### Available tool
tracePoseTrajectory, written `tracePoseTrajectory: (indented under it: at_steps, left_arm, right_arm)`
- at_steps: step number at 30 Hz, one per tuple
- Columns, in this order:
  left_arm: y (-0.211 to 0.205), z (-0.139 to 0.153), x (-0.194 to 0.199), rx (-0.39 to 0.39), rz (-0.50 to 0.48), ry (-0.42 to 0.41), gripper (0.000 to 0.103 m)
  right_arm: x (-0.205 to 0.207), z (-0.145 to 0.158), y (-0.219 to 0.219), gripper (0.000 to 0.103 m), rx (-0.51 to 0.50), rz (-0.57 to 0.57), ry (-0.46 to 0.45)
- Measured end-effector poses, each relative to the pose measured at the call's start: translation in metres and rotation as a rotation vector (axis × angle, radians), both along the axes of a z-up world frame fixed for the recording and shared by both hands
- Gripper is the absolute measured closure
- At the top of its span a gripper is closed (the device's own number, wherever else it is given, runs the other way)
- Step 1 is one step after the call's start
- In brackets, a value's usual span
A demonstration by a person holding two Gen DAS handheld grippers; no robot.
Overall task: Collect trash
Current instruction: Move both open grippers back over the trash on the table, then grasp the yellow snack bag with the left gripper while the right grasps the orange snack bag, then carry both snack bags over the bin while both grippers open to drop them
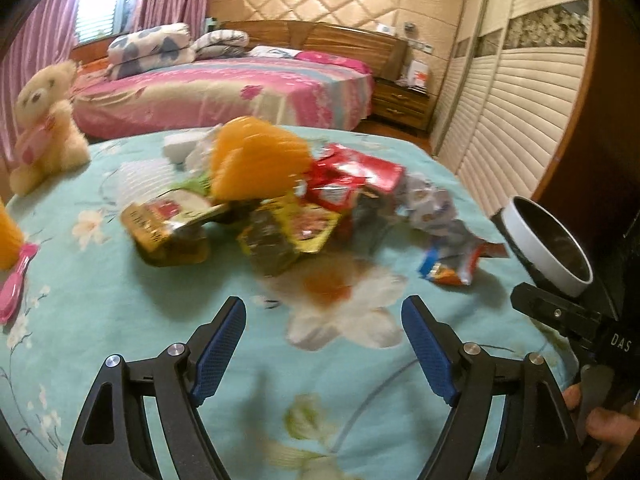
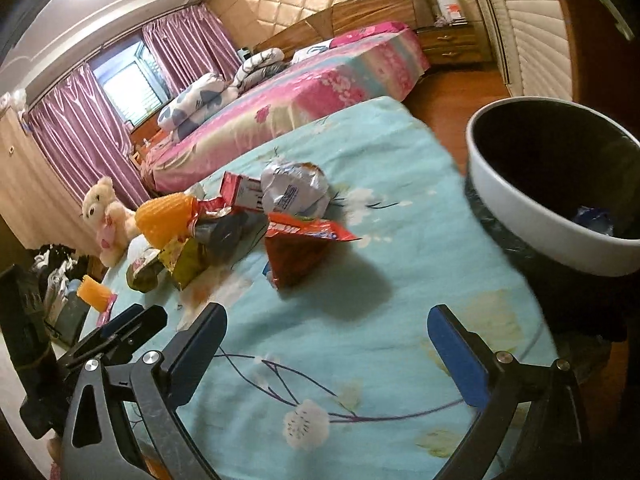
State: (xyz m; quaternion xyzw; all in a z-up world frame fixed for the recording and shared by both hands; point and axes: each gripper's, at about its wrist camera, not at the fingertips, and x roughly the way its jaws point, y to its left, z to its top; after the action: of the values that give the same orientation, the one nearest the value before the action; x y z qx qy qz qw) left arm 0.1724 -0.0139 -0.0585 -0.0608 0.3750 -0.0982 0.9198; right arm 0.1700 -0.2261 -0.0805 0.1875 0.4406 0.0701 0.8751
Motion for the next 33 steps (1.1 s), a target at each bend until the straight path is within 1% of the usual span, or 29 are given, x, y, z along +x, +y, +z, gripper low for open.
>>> tracePoseTrajectory:
  at_steps: [4,9,11,17,20,21,22,23,24,25,26,27,28,29,30,33]
  left_arm:
    - [0.008,-0.003,0.011,0.003,0.024,0.017,0.023]
    - [0.005,-0.006,0.035,0.025,0.026,0.018,0.023]
    - [0.006,-0.006,0.045,0.011,0.022,0.016,0.023]
    - [0.01,-0.01,0.073,0.003,0.027,0.033,0.023]
    - [0.012,-0.014,0.08,-0.002,0.03,0.036,0.025]
    - [0.011,-0.015,0.082,-0.002,0.029,0.038,0.029]
    - [0.011,-0.016,0.083,-0.007,0.023,0.038,0.04]
    - [0.01,-0.017,0.083,-0.013,0.009,0.042,0.045]
    - [0.01,-0.018,0.083,-0.012,0.002,0.045,0.059]
    - [0.01,-0.019,0.085,-0.013,-0.008,0.052,0.072]
    - [0.01,-0.021,0.086,-0.017,-0.016,0.058,0.075]
    - [0.011,-0.02,0.086,-0.023,-0.02,0.054,0.08]
    - [0.012,-0.019,0.086,-0.027,-0.025,0.052,0.088]
    - [0.013,-0.019,0.085,-0.028,-0.03,0.051,0.094]
    - [0.013,-0.019,0.084,-0.027,-0.034,0.051,0.1]
    - [0.017,-0.018,0.078,-0.035,-0.043,0.038,0.103]
  right_arm:
    - [0.009,-0.003,0.011,0.002,-0.004,0.01,-0.001]
    - [0.022,-0.005,0.016,0.002,-0.009,0.013,0.0]
    - [0.027,-0.007,0.018,0.002,-0.008,0.014,0.002]
    - [0.041,-0.013,0.018,0.002,-0.016,0.008,0.023]
    - [0.047,-0.016,0.017,0.003,-0.005,0.007,0.035]
    - [0.048,-0.016,0.017,0.003,-0.004,0.006,0.033]
    - [0.049,-0.015,0.018,0.004,-0.002,0.007,0.029]
    - [0.05,-0.015,0.018,0.008,0.0,0.01,0.024]
    - [0.051,-0.015,0.018,0.017,0.002,0.016,0.023]
    - [0.051,-0.015,0.019,0.023,0.005,0.02,0.024]
    - [0.051,-0.017,0.019,0.037,0.007,0.024,0.03]
    - [0.052,-0.019,0.02,0.054,0.008,0.027,0.038]
    - [0.052,-0.02,0.02,0.063,0.011,0.029,0.043]
    - [0.051,-0.021,0.02,0.077,0.015,0.032,0.044]
    - [0.05,-0.021,0.02,0.086,0.017,0.036,0.042]
    - [0.042,-0.018,0.021,0.096,0.024,0.053,0.025]
